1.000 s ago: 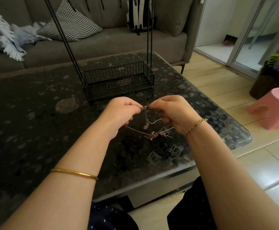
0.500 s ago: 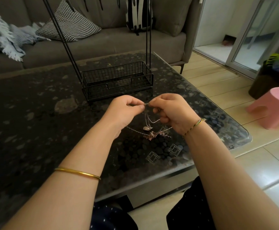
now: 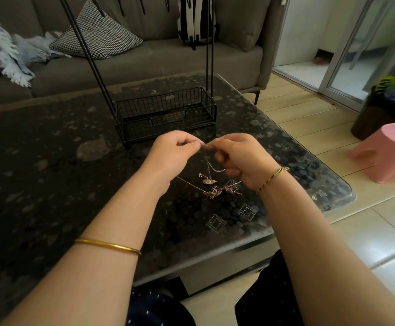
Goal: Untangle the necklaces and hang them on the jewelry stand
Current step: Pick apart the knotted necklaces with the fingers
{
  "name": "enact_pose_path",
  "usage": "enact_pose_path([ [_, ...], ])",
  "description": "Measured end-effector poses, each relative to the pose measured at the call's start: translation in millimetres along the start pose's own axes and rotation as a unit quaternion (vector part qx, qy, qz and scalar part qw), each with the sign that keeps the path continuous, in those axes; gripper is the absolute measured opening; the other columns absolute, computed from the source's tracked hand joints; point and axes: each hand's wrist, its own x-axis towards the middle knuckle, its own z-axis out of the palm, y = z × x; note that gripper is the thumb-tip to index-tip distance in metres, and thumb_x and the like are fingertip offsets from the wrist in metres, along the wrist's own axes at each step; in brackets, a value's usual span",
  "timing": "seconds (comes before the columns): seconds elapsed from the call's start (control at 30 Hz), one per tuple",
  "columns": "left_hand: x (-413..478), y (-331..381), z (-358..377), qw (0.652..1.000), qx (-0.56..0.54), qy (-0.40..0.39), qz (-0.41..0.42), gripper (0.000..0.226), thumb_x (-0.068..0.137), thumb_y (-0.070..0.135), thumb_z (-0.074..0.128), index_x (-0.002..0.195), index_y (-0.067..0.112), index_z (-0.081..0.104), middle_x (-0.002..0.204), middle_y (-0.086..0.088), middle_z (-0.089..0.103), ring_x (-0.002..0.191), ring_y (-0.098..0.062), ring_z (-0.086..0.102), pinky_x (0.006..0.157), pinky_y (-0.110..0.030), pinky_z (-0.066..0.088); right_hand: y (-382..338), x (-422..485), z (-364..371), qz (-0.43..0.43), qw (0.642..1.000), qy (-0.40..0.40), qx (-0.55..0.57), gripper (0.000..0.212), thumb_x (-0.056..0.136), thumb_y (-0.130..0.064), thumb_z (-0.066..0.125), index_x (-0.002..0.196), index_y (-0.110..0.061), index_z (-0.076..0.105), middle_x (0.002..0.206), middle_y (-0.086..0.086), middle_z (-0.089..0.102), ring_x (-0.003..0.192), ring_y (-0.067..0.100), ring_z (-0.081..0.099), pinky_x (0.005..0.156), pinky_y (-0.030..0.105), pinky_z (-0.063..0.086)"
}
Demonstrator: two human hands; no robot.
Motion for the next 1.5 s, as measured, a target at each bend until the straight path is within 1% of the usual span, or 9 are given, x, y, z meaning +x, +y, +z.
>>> enact_pose_path([
  [0.23, -1.3, 1.5, 0.2, 1.000, -0.012, -0.010, 0.024, 0.020, 0.096, 0.015, 0.054, 0.086, 0.023, 0.069, 0.069, 0.012, 0.047, 0.118, -0.039, 0.050, 0.100, -0.053, 0.043, -1.7, -2.1, 6.2, 0.097, 0.992, -0.071, -0.043, 0.021, 0.097, -0.011, 0.041, 0.100, -0.005, 0.061, 0.056, 0.008, 0.057, 0.033, 0.006, 0.022, 0.033, 0.016, 0.016],
  [0.3, 1.0, -0.7, -0.2, 1.000, -0.011, -0.009, 0.024, 0.020, 0.096, 0.015, 0.054, 0.086, 0.024, 0.068, 0.071, 0.012, 0.048, 0.107, -0.031, 0.056, 0.084, -0.042, 0.052, -0.6, -1.8, 6.0, 0.095, 0.991, -0.076, -0.058, 0.021, 0.096, -0.009, 0.042, 0.094, -0.004, 0.063, 0.061, 0.010, 0.061, 0.033, 0.006, 0.022, 0.032, 0.016, 0.017],
  [0.43, 4.6, -6.1, -0.6, 1.000, 0.006, -0.012, 0.020, 0.020, 0.097, 0.016, 0.053, 0.086, 0.026, 0.067, 0.082, 0.008, 0.056, 0.074, -0.009, 0.050, 0.056, -0.022, 0.038, 2.0, 0.1, 0.7, 0.059, 0.995, -0.051, -0.057, 0.014, 0.094, -0.007, 0.049, 0.092, -0.003, 0.062, 0.073, 0.012, 0.068, 0.033, 0.005, 0.025, 0.031, 0.015, 0.022],
  [0.6, 6.0, -7.3, -0.9, 1.000, -0.011, 0.006, 0.006, 0.020, 0.098, 0.015, 0.049, 0.091, 0.022, 0.066, 0.093, 0.001, 0.068, 0.073, -0.008, 0.057, 0.051, -0.019, 0.037, 6.0, 2.4, -2.2, 0.065, 0.994, -0.035, -0.074, 0.020, 0.092, 0.006, 0.043, 0.096, -0.003, 0.060, 0.084, 0.015, 0.071, 0.032, 0.006, 0.031, 0.032, 0.015, 0.030],
  [0.77, 5.3, -6.0, 0.4, 1.000, -0.026, 0.010, -0.001, 0.021, 0.100, 0.014, 0.044, 0.092, 0.020, 0.063, 0.092, 0.000, 0.071, 0.079, -0.012, 0.066, 0.051, -0.020, 0.038, 6.3, 2.4, -1.6, 0.096, 0.986, -0.065, -0.116, 0.028, 0.085, 0.009, 0.060, 0.111, -0.001, 0.060, 0.036, -0.003, 0.053, 0.027, 0.005, 0.037, 0.032, 0.014, 0.035],
  [0.87, 5.1, -5.5, 0.9, 0.999, -0.039, 0.013, -0.009, 0.022, 0.101, 0.013, 0.042, 0.092, 0.018, 0.061, 0.091, -0.002, 0.072, 0.081, -0.013, 0.070, 0.049, -0.019, 0.039, 6.2, 0.8, -1.2, 0.101, 0.983, -0.075, -0.132, 0.024, 0.089, 0.010, 0.055, 0.112, 0.002, 0.058, 0.031, -0.004, 0.049, 0.024, 0.003, 0.036, 0.031, 0.013, 0.035],
  [1.1, 2.0, -2.3, 2.3, 0.994, -0.093, -0.002, -0.057, 0.022, 0.101, 0.011, 0.039, 0.091, 0.018, 0.057, 0.091, -0.001, 0.074, 0.084, -0.013, 0.071, 0.051, -0.020, 0.040, 7.2, -0.1, 1.1, 0.090, 0.978, -0.078, -0.173, 0.009, 0.089, 0.005, 0.057, 0.086, -0.002, 0.062, 0.074, 0.010, 0.067, 0.027, 0.002, 0.040, 0.033, 0.016, 0.041],
  [1.33, 4.1, -1.8, 3.2, 0.988, -0.119, 0.012, -0.094, 0.023, 0.103, 0.016, 0.035, 0.093, 0.021, 0.055, 0.089, -0.003, 0.071, 0.082, -0.014, 0.068, 0.050, -0.021, 0.037, 9.2, 3.5, -2.1, 0.007, 0.989, 0.020, -0.145, 0.016, 0.092, -0.001, 0.055, 0.079, -0.009, 0.059, 0.056, 0.007, 0.058, 0.046, 0.015, 0.058, 0.047, 0.027, 0.056],
  [1.5, 5.1, -3.6, 3.2, 0.984, -0.136, 0.020, -0.116, 0.023, 0.104, 0.019, 0.034, 0.094, 0.021, 0.054, 0.094, -0.006, 0.065, 0.085, -0.019, 0.071, 0.048, -0.021, 0.038, 6.8, 0.8, -2.7, -0.077, 0.985, 0.067, -0.139, 0.008, 0.092, -0.006, 0.056, 0.086, -0.010, 0.058, 0.068, 0.006, 0.062, 0.056, 0.013, 0.062, 0.055, 0.027, 0.058],
])
